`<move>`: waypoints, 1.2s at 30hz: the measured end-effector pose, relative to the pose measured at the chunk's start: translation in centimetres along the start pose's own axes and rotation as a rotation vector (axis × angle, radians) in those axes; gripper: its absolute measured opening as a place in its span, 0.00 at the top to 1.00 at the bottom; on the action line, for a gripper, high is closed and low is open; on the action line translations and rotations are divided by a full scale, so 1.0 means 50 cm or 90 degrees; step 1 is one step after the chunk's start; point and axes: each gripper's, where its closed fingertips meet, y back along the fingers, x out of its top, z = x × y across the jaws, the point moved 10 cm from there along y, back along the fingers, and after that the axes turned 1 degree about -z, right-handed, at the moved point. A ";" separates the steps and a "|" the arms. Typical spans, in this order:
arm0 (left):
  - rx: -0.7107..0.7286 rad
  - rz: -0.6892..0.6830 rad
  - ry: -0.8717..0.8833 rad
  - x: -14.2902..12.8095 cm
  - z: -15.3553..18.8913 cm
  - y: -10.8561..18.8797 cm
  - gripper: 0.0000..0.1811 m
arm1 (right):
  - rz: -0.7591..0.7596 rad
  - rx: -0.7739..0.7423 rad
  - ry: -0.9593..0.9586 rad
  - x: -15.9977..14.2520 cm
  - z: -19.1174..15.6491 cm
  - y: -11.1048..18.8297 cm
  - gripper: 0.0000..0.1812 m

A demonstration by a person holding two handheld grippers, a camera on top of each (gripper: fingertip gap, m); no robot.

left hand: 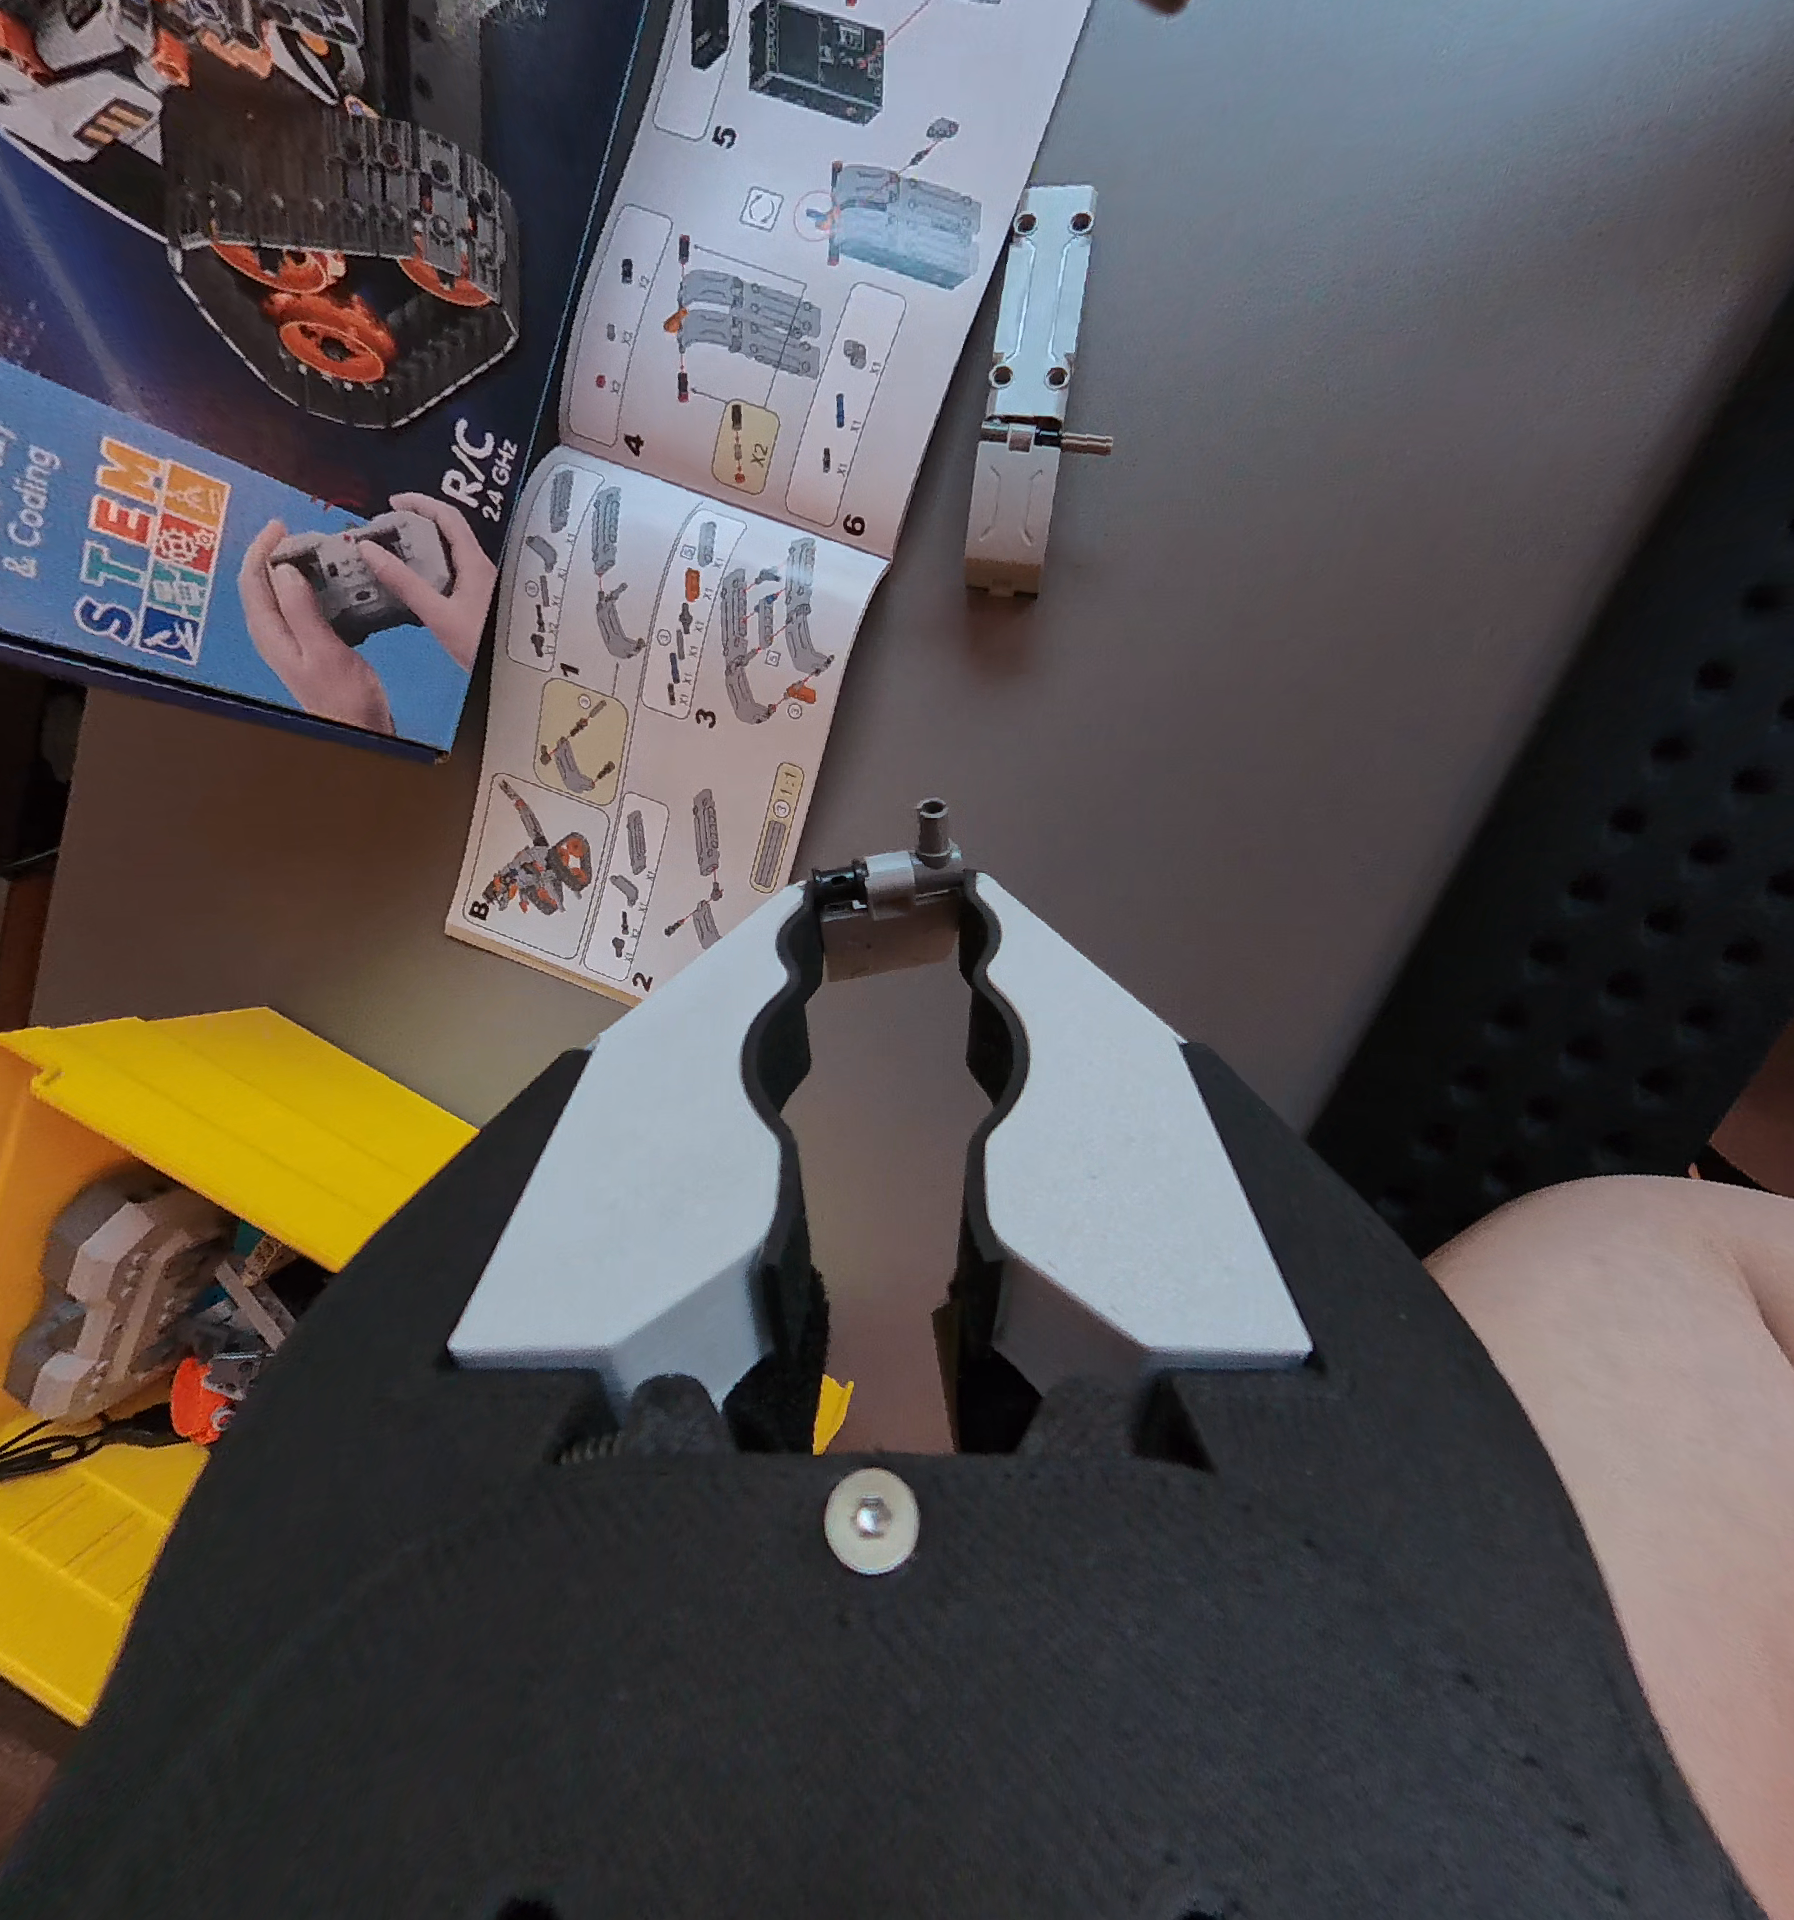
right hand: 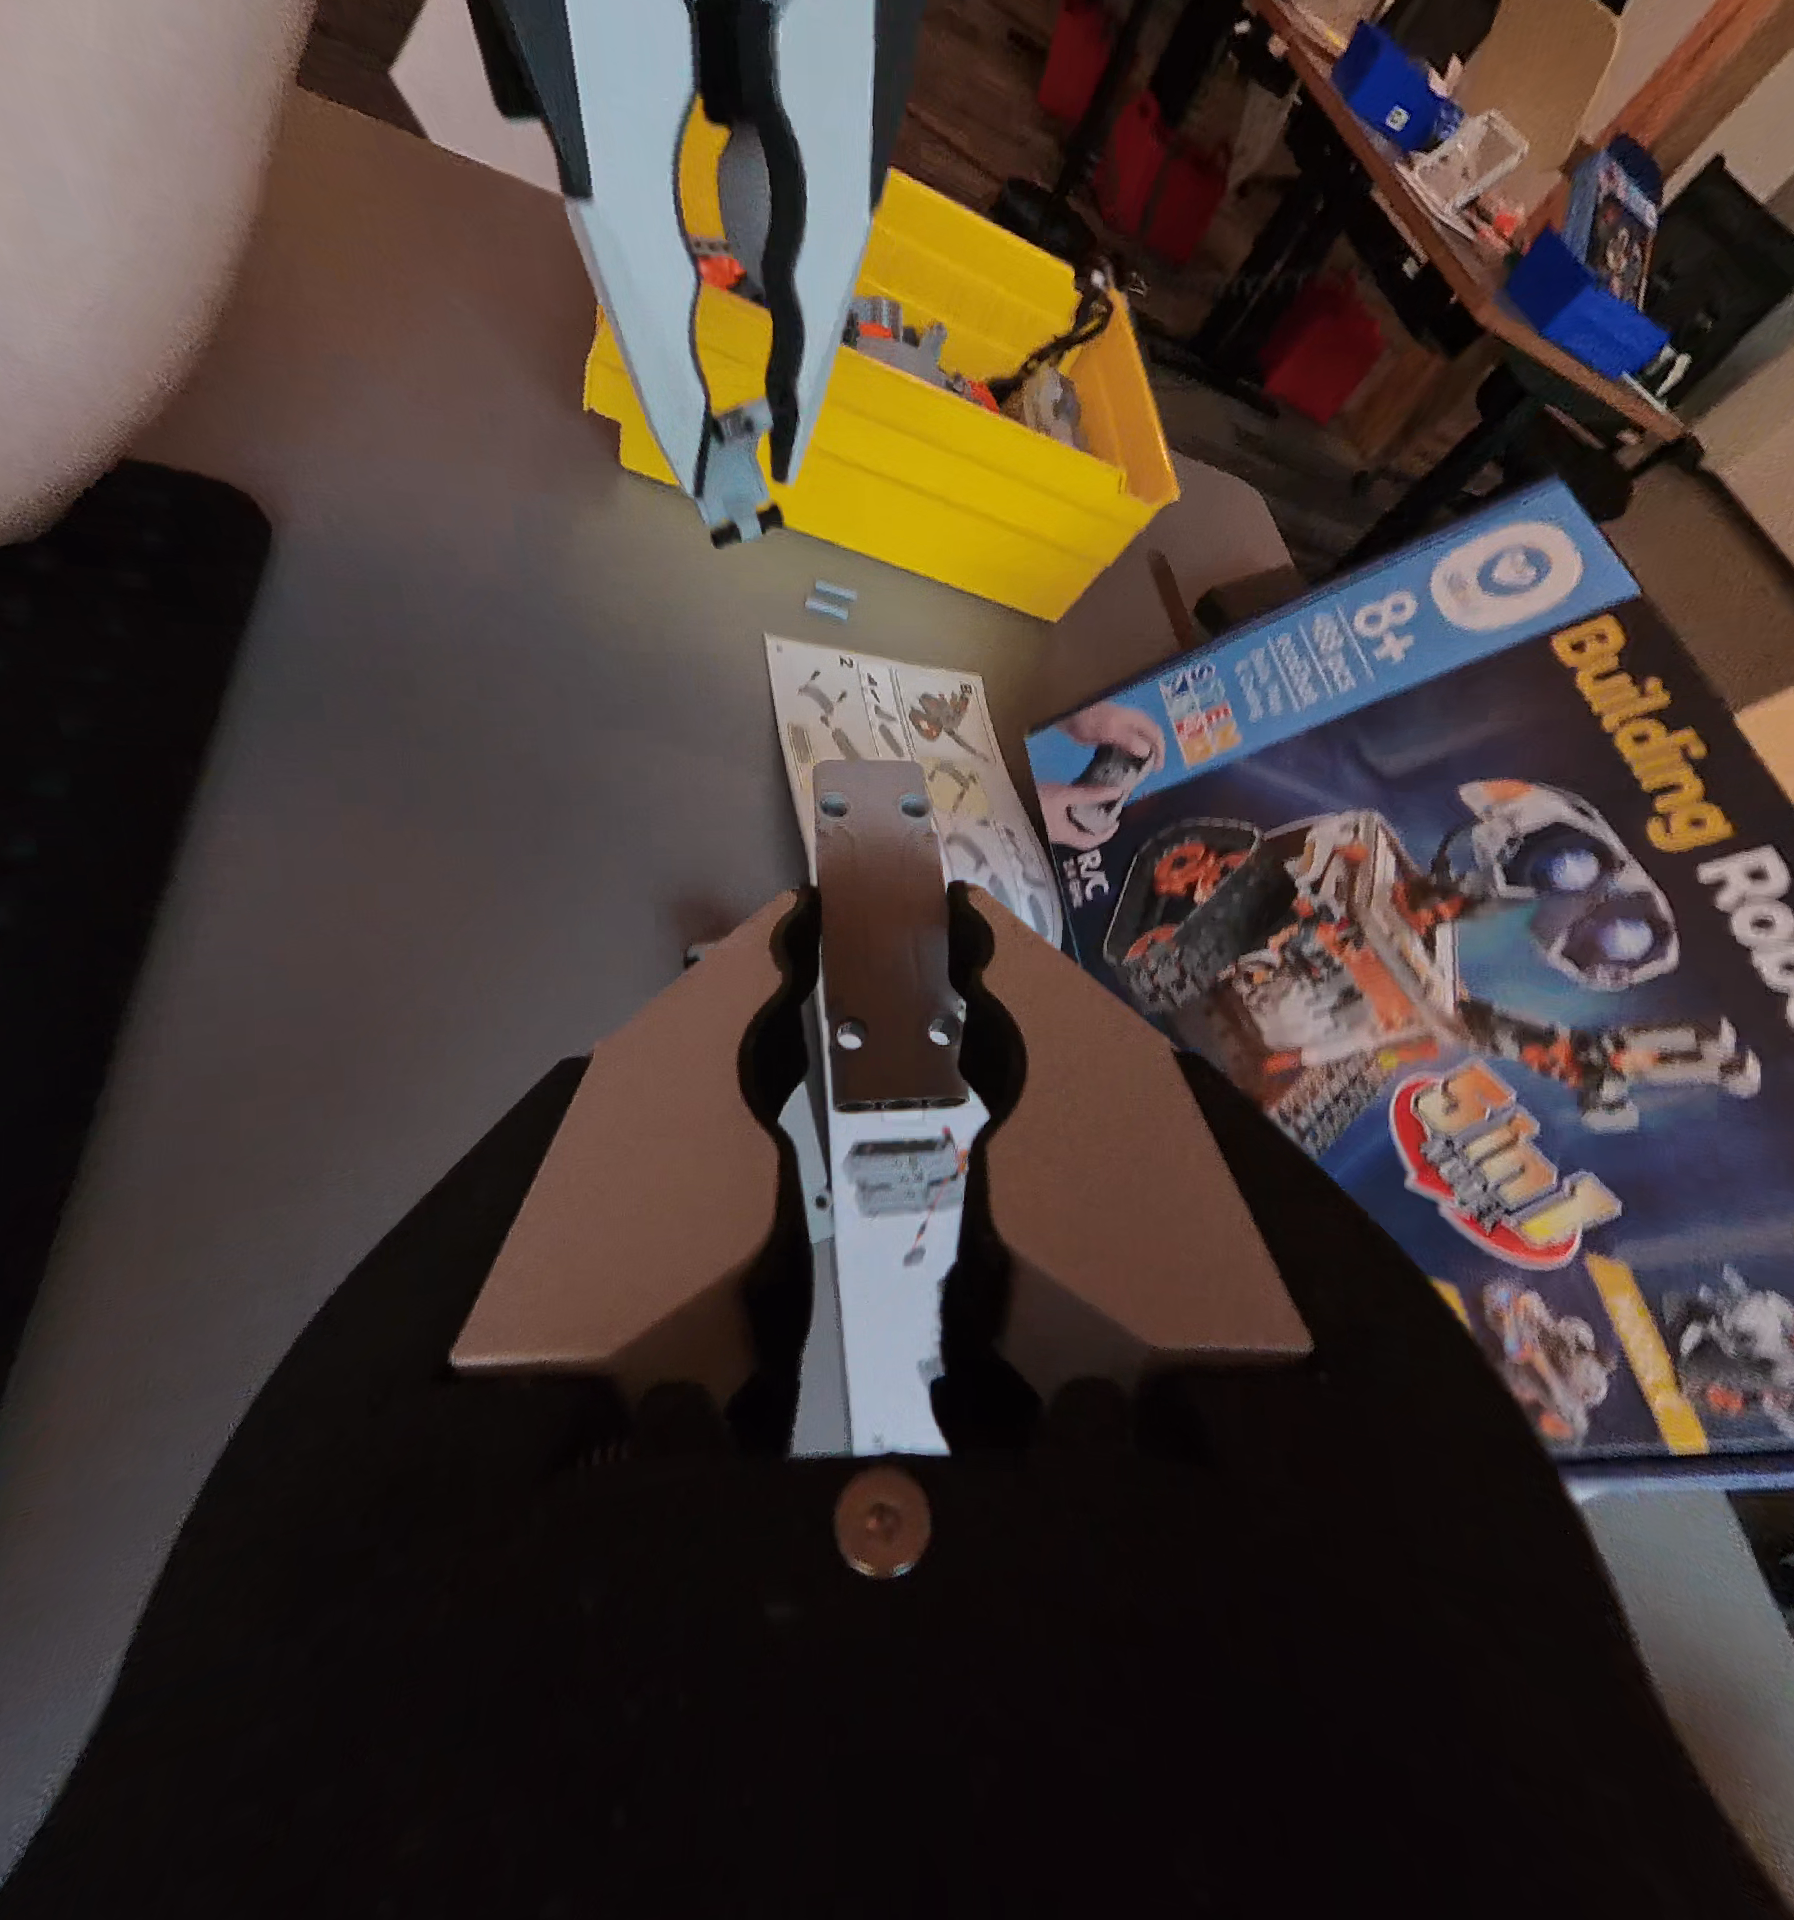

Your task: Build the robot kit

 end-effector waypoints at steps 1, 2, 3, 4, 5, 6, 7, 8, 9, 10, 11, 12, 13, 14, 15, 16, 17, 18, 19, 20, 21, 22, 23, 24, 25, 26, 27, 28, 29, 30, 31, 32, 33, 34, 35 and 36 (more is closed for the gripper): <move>0.001 -0.003 0.003 0.001 0.000 0.000 0.87 | -0.002 0.011 0.008 0.016 0.007 -0.009 0.87; 0.002 -0.007 0.009 0.002 0.000 0.000 0.87 | -0.005 0.017 0.010 0.029 0.016 -0.017 0.87; 0.005 -0.012 0.013 0.002 0.000 -0.001 0.87 | -0.006 0.028 0.006 0.039 0.025 -0.026 0.87; 0.007 -0.018 0.014 0.003 -0.001 -0.002 0.87 | -0.002 0.045 -0.011 0.046 0.034 -0.037 0.87; 0.007 -0.025 0.011 0.003 0.000 -0.005 0.87 | 0.014 0.059 -0.035 0.051 0.042 -0.048 0.87; 0.006 -0.030 0.004 0.004 0.002 -0.008 0.87 | 0.035 0.078 -0.055 0.052 0.044 -0.059 0.87; 0.003 -0.032 -0.006 0.007 0.004 -0.011 0.87 | 0.046 0.104 -0.067 0.047 0.039 -0.070 0.87; -0.002 -0.031 -0.016 0.011 0.006 -0.014 0.87 | 0.041 0.124 -0.064 0.038 0.032 -0.079 0.87; -0.010 -0.030 -0.023 0.017 0.008 -0.018 0.87 | 0.029 0.123 -0.054 0.027 0.027 -0.086 0.87; -0.020 -0.031 -0.028 0.024 0.010 -0.023 0.87 | 0.023 0.119 -0.050 0.020 0.023 -0.091 0.87; -0.030 -0.035 -0.031 0.032 0.012 -0.029 0.87 | 0.033 0.131 -0.056 0.018 0.018 -0.095 0.87; -0.036 -0.041 -0.038 0.040 0.014 -0.035 0.87 | 0.047 0.149 -0.063 0.020 0.013 -0.099 0.87; -0.040 -0.048 -0.048 0.047 0.017 -0.042 0.87 | 0.052 0.157 -0.066 0.020 0.009 -0.103 0.87; -0.043 -0.056 -0.060 0.054 0.020 -0.048 0.87 | 0.044 0.158 -0.062 0.017 0.007 -0.108 0.87; -0.046 -0.060 -0.070 0.059 0.023 -0.052 0.87 | 0.032 0.160 -0.055 0.012 0.004 -0.112 0.87; -0.050 -0.060 -0.077 0.065 0.027 -0.054 0.87 | 0.025 0.162 -0.053 0.007 0.003 -0.116 0.87; -0.054 -0.059 -0.083 0.069 0.031 -0.056 0.87 | 0.025 0.167 -0.057 0.003 0.001 -0.120 0.87; -0.058 -0.061 -0.090 0.072 0.035 -0.057 0.87 | 0.035 0.176 -0.062 0.002 0.000 -0.122 0.87; -0.062 -0.065 -0.098 0.074 0.040 -0.058 0.87 | 0.047 0.186 -0.066 0.004 -0.002 -0.123 0.87; -0.065 -0.069 -0.105 0.075 0.044 -0.060 0.87 | 0.057 0.196 -0.066 0.007 -0.005 -0.123 0.87; -0.069 -0.074 -0.110 0.077 0.047 -0.061 0.87 | 0.058 0.201 -0.061 0.009 -0.008 -0.123 0.87; -0.074 -0.080 -0.111 0.077 0.049 -0.063 0.87 | 0.050 0.202 -0.052 0.009 -0.011 -0.123 0.87; -0.081 -0.084 -0.109 0.078 0.051 -0.064 0.87 | 0.046 0.202 -0.043 0.009 -0.013 -0.123 0.87; -0.086 -0.087 -0.107 0.078 0.052 -0.066 0.87 | 0.046 0.202 -0.036 0.010 -0.014 -0.122 0.87; -0.090 -0.088 -0.106 0.077 0.052 -0.067 0.87 | 0.051 0.206 -0.033 0.012 -0.016 -0.121 0.87; -0.095 -0.088 -0.104 0.078 0.052 -0.068 0.87 | 0.055 0.209 -0.034 0.014 -0.017 -0.121 0.87; -0.098 -0.090 -0.104 0.078 0.052 -0.068 0.87 | 0.048 0.209 -0.032 0.014 -0.018 -0.122 0.87; -0.101 -0.090 -0.105 0.078 0.053 -0.069 0.87 | 0.039 0.210 -0.027 0.013 -0.020 -0.123 0.87; -0.105 -0.091 -0.108 0.079 0.054 -0.070 0.87 | 0.032 0.209 -0.021 0.013 -0.021 -0.124 0.87; -0.105 -0.093 -0.111 0.079 0.054 -0.071 0.87 | 0.031 0.207 -0.018 0.013 -0.022 -0.125 0.87; -0.107 -0.096 -0.113 0.078 0.054 -0.072 0.87 | 0.030 0.208 -0.019 0.013 -0.023 -0.126 0.87; -0.111 -0.096 -0.113 0.078 0.054 -0.072 0.87 | 0.026 0.211 -0.019 0.013 -0.024 -0.127 0.87; -0.116 -0.091 -0.113 0.079 0.054 -0.071 0.87 | 0.022 0.209 -0.017 0.012 -0.025 -0.128 0.87; -0.118 -0.082 -0.113 0.080 0.054 -0.069 0.87 | 0.016 0.206 -0.013 0.011 -0.025 -0.129 0.87; -0.122 -0.076 -0.112 0.080 0.053 -0.067 0.87 | 0.010 0.206 -0.011 0.012 -0.026 -0.130 0.87; -0.123 -0.075 -0.113 0.080 0.053 -0.067 0.87 | 0.006 0.206 -0.011 0.013 -0.027 -0.130 0.87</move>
